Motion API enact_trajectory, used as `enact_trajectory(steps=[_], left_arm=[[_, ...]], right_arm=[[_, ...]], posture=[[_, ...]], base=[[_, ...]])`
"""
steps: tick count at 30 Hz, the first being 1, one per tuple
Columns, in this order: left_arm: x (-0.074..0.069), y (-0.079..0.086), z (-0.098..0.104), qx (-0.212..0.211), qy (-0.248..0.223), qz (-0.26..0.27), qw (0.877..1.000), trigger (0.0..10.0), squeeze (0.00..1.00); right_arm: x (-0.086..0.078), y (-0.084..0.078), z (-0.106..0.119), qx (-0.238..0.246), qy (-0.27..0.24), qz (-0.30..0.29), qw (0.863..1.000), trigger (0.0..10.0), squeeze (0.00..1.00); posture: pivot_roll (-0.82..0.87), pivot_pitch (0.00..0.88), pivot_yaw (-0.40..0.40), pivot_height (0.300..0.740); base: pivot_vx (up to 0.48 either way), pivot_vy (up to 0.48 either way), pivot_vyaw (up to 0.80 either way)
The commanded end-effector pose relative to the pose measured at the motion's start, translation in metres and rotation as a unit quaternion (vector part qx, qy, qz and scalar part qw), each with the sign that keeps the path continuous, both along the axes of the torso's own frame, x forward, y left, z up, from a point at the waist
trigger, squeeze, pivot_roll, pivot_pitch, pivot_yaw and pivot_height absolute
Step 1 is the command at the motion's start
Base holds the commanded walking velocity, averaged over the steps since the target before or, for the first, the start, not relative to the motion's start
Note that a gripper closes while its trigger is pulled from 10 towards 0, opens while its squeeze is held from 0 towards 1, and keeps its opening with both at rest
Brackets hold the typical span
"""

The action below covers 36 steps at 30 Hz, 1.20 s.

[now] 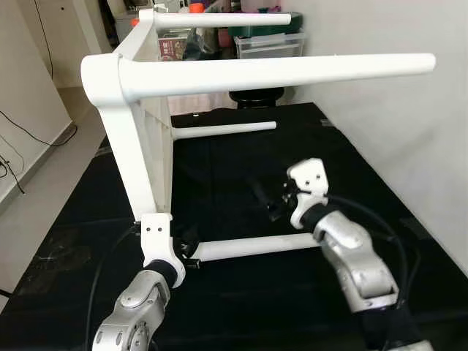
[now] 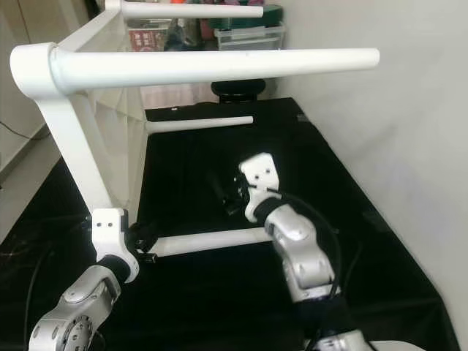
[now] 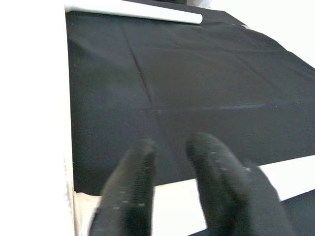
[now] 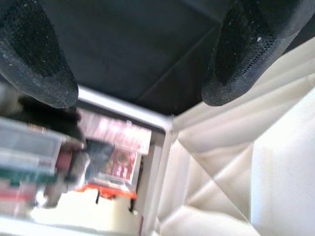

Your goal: Building children table

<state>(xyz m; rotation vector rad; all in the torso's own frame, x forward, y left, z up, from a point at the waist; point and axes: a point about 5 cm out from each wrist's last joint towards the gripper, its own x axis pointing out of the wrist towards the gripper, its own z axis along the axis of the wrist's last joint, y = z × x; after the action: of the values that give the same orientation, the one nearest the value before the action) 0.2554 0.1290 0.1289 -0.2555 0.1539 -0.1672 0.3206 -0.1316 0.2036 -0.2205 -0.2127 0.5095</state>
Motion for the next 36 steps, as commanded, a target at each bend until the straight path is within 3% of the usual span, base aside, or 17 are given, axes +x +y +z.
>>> enact_trajectory(steps=[1,10,13,15,16,17,18,19,20,23,24,25,26,28,30,31,36], left_arm=[[-0.002,0.005,-0.001,-0.004,0.007,0.010,1.000,0.0,0.00],[-0.009,0.005,0.006,0.009,-0.011,0.000,1.000,0.0,0.00],[-0.014,0.007,0.008,0.008,-0.015,-0.004,1.000,0.0,0.00],[-0.014,0.007,0.008,0.008,-0.015,-0.004,1.000,0.0,0.00],[-0.017,0.008,0.008,0.006,-0.012,-0.006,1.000,0.0,0.00],[-0.017,0.008,0.008,0.006,-0.012,-0.006,1.000,0.0,0.00],[-0.019,0.010,0.006,0.006,-0.005,-0.011,1.000,8.6,0.00],[-0.019,0.010,0.006,0.006,-0.005,-0.011,1.000,8.6,0.00],[-0.021,0.011,0.005,0.008,0.004,-0.012,1.000,10.0,0.00],[-0.023,0.014,0.004,0.009,0.009,-0.011,1.000,10.0,0.00],[-0.024,0.017,0.003,0.009,0.013,-0.007,1.000,10.0,0.00],[-0.025,0.022,0.002,0.003,0.017,0.004,1.000,10.0,0.00],[-0.025,0.022,0.002,0.003,0.017,0.004,1.000,10.0,0.00],[-0.023,0.026,0.001,0.002,0.021,0.007,1.000,10.0,0.00],[-0.023,0.026,0.001,0.002,0.021,0.006,1.000,10.0,0.00],[-0.021,0.030,0.001,0.004,0.020,0.011,1.000,10.0,0.00],[-0.018,0.039,0.001,0.007,0.020,0.025,0.999,10.0,0.00]], right_arm=[[-0.003,0.001,0.010,-0.016,-0.024,0.010,1.000,10.0,0.00],[-0.019,-0.017,0.033,-0.096,-0.105,-0.024,0.990,10.0,0.00],[-0.028,-0.021,0.044,-0.147,-0.155,-0.040,0.976,10.0,0.00],[-0.028,-0.021,0.044,-0.147,-0.155,-0.040,0.976,10.0,0.00],[-0.032,-0.024,0.048,-0.174,-0.178,-0.050,0.967,10.0,0.00],[-0.032,-0.024,0.048,-0.174,-0.178,-0.050,0.967,10.0,0.00],[-0.036,-0.028,0.052,-0.199,-0.196,-0.060,0.958,10.0,0.00],[-0.036,-0.028,0.052,-0.199,-0.196,-0.060,0.958,10.0,0.00],[-0.039,-0.033,0.054,-0.217,-0.209,-0.072,0.951,10.0,0.00],[-0.042,-0.037,0.057,-0.234,-0.223,-0.085,0.942,10.0,0.00],[-0.046,-0.043,0.062,-0.251,-0.242,-0.107,0.931,10.0,0.00],[-0.053,-0.055,0.078,-0.283,-0.287,-0.159,0.901,10.0,0.00],[-0.053,-0.055,0.078,-0.283,-0.287,-0.159,0.901,10.0,0.00],[-0.059,-0.063,0.098,-0.300,-0.327,-0.204,0.872,10.0,0.00],[-0.060,-0.064,0.100,-0.302,-0.332,-0.209,0.869,10.0,0.00],[-0.061,-0.065,0.108,-0.309,-0.347,-0.220,0.858,10.0,0.00],[-0.063,-0.068,0.128,-0.329,-0.385,-0.240,0.828,10.0,0.00]], posture=[[0.00,0.000,0.035,0.740],[-0.03,0.000,0.044,0.740],[-0.05,0.000,0.060,0.740],[-0.05,0.000,0.060,0.740],[-0.05,0.000,0.066,0.740],[-0.05,0.000,0.066,0.740],[-0.05,0.000,0.070,0.740],[-0.05,0.000,0.070,0.740],[-0.05,0.000,0.071,0.740],[-0.06,0.003,0.079,0.740],[-0.07,0.005,0.081,0.740],[-0.08,0.008,0.088,0.740],[-0.08,0.008,0.088,0.740],[-0.08,0.007,0.091,0.740],[-0.08,0.007,0.091,0.740],[-0.10,0.004,0.094,0.740],[-0.10,0.002,0.096,0.740]], base=[[0.000,0.000,0.00],[0.000,0.000,0.00],[0.000,0.000,0.00],[0.000,0.000,0.00],[0.000,0.000,0.00],[0.000,0.000,0.00],[0.000,0.000,0.00],[0.000,0.000,0.00],[0.000,0.000,0.00],[0.000,0.000,0.00],[0.000,0.000,0.00],[0.000,0.000,0.00],[0.000,0.000,0.00],[0.000,0.000,0.00],[0.000,0.000,0.00],[0.000,0.000,0.00],[0.000,0.000,0.00]])
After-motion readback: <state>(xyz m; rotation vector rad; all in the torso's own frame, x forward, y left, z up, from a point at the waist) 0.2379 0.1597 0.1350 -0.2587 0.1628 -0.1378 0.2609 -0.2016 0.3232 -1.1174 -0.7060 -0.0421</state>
